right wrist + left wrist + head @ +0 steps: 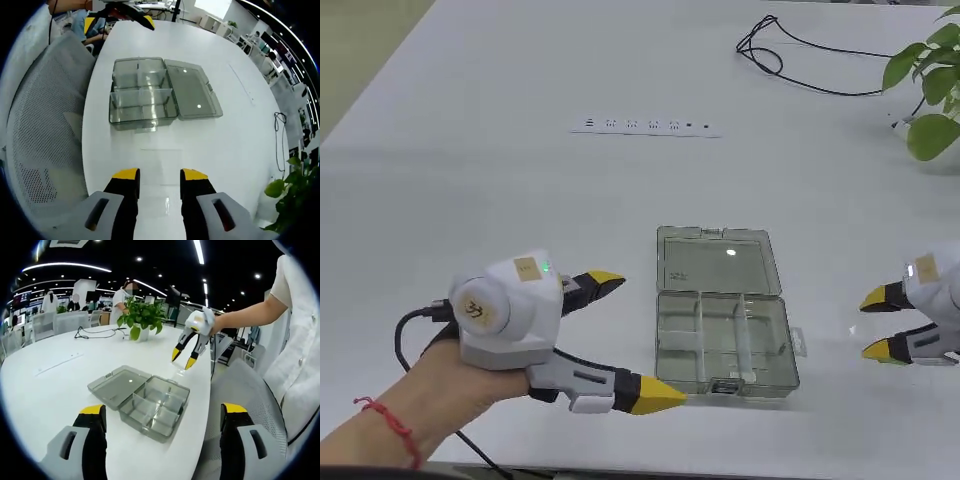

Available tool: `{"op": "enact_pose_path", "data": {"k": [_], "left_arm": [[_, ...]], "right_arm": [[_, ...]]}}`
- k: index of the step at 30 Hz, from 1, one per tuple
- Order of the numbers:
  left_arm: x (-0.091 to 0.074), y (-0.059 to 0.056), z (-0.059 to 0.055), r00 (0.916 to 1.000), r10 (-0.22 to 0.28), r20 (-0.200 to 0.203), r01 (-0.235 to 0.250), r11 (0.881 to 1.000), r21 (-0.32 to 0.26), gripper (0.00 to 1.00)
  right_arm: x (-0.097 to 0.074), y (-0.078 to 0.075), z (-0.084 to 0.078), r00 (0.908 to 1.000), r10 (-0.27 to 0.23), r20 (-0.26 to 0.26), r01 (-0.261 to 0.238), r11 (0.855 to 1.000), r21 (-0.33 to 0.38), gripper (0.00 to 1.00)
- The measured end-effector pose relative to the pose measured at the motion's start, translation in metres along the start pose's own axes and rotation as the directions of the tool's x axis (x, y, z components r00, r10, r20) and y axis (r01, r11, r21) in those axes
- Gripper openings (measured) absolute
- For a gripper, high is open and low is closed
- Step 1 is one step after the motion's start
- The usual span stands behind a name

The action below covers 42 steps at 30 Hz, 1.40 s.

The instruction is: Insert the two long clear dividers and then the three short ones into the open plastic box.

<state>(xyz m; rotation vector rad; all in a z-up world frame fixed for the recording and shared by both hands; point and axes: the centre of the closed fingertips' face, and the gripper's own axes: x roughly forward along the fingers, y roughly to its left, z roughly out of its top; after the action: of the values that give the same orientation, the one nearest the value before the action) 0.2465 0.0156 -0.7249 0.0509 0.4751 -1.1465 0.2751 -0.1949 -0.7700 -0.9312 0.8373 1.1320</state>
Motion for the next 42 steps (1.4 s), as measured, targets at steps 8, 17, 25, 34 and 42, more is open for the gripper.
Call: {"op": "enact_pose_path", "data": {"k": [8, 17, 25, 34, 42], "left_arm": [[0.007, 0.000, 0.017, 0.9993, -0.005, 0.036, 0.007, 0.999, -0.037, 0.92], [0.020, -0.004, 0.034, 0.9971, -0.019, 0.074, 0.028, 0.992, -0.125, 0.84], [0.032, -0.013, 0.043, 0.9940, -0.040, 0.102, 0.066, 0.962, -0.266, 0.73], [0.041, -0.021, 0.048, 0.9907, -0.047, 0.127, 0.098, 0.899, -0.428, 0.62], [0.052, -0.035, 0.062, 0.9830, -0.092, 0.159, 0.160, 0.850, -0.502, 0.49]], "right_arm": [[-0.023, -0.003, 0.041, 0.9949, -0.059, 0.082, 0.060, 0.998, -0.013, 0.33], [-0.032, -0.005, 0.068, 0.9858, -0.091, 0.141, 0.095, 0.995, -0.019, 0.33], [-0.044, 0.005, 0.099, 0.9750, -0.117, 0.189, 0.128, 0.991, -0.045, 0.33], [-0.052, 0.016, 0.120, 0.9695, -0.126, 0.210, 0.148, 0.985, -0.090, 0.33], [-0.053, 0.025, 0.130, 0.9723, -0.127, 0.197, 0.157, 0.976, -0.149, 0.33]]}}
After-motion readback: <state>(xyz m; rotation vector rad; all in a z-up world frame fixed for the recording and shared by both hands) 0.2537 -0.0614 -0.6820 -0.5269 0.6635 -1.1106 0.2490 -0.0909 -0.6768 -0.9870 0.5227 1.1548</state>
